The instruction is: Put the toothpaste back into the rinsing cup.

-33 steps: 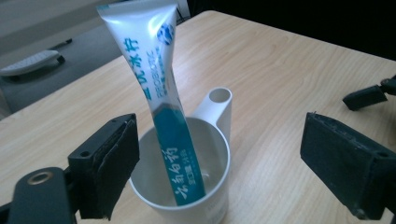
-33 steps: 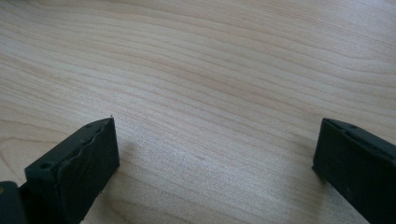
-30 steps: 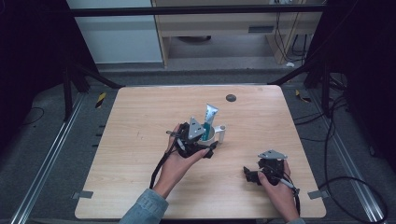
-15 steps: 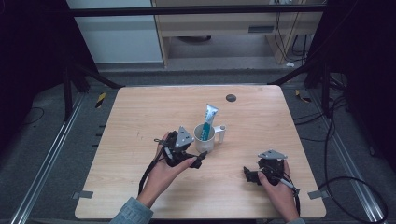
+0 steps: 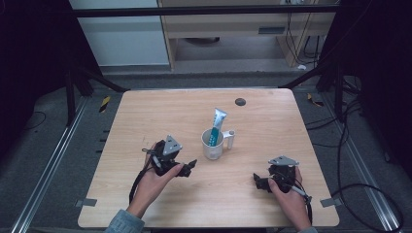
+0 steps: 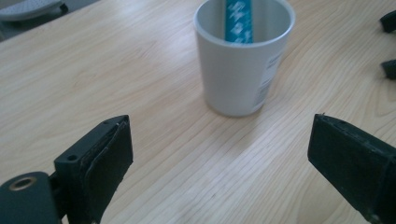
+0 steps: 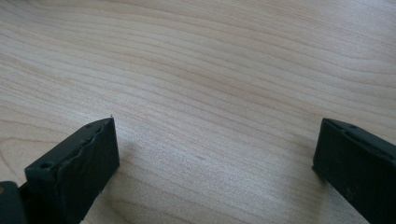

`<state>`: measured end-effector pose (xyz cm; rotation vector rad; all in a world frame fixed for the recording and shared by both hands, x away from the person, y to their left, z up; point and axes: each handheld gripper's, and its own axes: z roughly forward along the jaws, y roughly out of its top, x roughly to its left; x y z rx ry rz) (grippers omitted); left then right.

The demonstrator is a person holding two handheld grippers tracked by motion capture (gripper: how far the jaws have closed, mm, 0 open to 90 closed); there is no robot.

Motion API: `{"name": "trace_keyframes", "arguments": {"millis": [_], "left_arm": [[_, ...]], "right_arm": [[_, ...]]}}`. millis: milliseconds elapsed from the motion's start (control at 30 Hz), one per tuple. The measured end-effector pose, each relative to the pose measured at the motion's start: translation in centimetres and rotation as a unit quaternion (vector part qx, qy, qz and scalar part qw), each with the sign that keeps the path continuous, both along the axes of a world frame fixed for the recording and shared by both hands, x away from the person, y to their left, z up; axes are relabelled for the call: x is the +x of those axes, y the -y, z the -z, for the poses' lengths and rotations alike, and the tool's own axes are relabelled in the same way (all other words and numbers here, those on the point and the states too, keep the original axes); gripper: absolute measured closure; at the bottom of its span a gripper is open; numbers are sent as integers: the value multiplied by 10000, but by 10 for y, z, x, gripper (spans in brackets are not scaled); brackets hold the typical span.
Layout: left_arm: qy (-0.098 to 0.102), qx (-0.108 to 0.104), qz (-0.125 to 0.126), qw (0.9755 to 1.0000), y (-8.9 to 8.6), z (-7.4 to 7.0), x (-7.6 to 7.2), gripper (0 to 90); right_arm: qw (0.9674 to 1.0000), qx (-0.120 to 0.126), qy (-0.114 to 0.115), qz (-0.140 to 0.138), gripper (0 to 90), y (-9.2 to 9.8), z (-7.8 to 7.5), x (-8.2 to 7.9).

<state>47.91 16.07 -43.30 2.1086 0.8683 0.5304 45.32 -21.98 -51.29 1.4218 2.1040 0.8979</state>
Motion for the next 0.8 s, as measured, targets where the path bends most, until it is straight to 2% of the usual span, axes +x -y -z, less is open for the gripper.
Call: {"name": "trace_keyframes", "arguments": {"millis": [100,167,300,333,433,533,800], "left_arm": [[-66,35,-137,9999,-13,7,2,57],[-109,164,-210,9996,-21,11,2,54],[-259,217,-443,9984,-44,23,5,52],[-259,217,-443,9984,-44,23,5,51],[-320,277,-590,9974,-58,29,9,51],[-369,330,-762,9959,-74,34,13,52],[-535,221,-1309,9897,-113,54,27,57]], "right_arm": [[10000,3,1,3,4,0,0,0],[10000,3,0,3,4,0,0,0],[10000,5,0,4,4,0,0,0],[10000,5,0,4,4,0,0,0],[10000,5,0,4,4,0,0,0],[10000,4,-1,4,4,0,0,0],[10000,5,0,3,4,0,0,0]]}}
